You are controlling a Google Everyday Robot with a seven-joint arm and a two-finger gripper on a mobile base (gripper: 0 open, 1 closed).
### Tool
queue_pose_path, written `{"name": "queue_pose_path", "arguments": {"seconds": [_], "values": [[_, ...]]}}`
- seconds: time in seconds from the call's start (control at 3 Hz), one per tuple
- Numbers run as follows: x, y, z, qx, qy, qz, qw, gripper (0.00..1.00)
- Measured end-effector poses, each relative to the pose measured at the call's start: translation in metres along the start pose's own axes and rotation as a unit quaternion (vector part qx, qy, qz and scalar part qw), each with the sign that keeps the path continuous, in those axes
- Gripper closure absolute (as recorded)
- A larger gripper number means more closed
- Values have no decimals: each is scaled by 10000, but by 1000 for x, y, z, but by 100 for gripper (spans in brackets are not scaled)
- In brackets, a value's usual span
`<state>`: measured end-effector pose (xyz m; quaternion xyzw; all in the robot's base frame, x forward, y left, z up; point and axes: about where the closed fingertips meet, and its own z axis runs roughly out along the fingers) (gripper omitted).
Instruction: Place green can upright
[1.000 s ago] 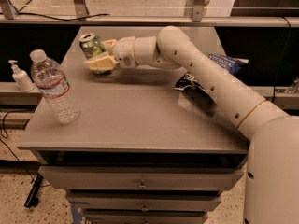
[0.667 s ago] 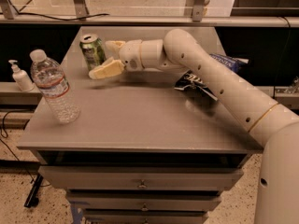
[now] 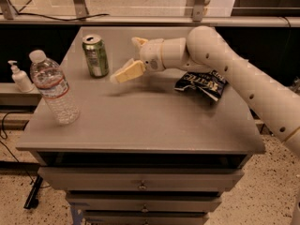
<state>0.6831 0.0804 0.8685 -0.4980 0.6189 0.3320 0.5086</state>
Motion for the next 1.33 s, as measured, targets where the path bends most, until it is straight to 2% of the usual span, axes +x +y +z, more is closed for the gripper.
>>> {"name": "queue_pose_path", "arguments": {"seconds": [0.33, 0.67, 1.0, 1.33], "values": [[-9, -8, -56, 460, 207, -116, 9987, 0], [-22, -8, -119, 1044, 304, -208, 9938, 0], [-38, 3, -179, 1748, 181, -248, 9841, 0], [-28, -3, -223, 2158, 203, -152, 9761, 0]]}}
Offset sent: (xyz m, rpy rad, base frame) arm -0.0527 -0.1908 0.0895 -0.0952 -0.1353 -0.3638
